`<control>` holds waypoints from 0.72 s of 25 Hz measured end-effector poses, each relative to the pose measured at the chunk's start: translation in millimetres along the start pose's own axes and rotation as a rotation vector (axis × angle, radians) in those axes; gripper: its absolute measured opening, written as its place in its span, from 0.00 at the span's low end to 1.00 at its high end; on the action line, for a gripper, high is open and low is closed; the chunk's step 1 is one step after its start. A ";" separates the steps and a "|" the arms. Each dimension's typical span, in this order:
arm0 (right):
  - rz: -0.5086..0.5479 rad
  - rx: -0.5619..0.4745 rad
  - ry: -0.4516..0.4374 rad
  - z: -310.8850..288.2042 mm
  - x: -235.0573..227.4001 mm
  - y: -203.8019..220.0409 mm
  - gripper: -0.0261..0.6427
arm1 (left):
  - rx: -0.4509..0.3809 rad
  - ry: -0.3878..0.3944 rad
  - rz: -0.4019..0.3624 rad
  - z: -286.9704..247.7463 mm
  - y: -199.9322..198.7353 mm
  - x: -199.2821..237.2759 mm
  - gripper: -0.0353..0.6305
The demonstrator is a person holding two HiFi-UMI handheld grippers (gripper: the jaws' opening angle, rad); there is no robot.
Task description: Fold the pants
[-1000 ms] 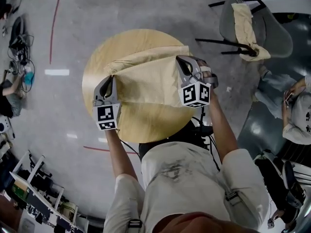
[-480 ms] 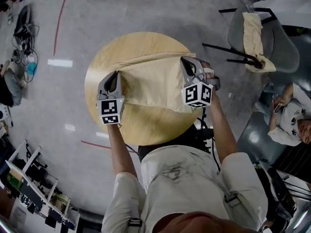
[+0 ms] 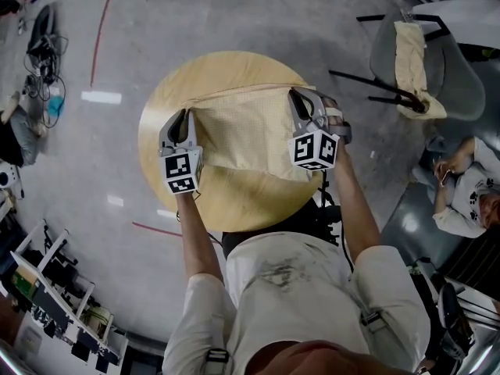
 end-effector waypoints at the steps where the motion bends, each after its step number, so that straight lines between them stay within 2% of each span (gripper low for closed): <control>1: -0.002 -0.003 0.006 2.2 -1.8 0.3 0.10 | -0.003 -0.005 0.003 1.7 -1.4 0.1 0.13; 9: -0.044 -0.037 0.027 31.9 -8.1 2.8 0.13 | -0.056 -0.028 -0.011 29.6 -17.8 -17.4 0.13; 18: -0.053 -0.116 0.036 75.0 -6.3 -7.8 0.10 | -0.126 -0.042 -0.011 65.6 -33.5 -49.8 0.06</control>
Point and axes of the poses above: the fingertips, and each gripper's own axes: z backward along the fingers, x to its left, y out of its underside, the point moved 5 cm from there along z, backward along the fingers
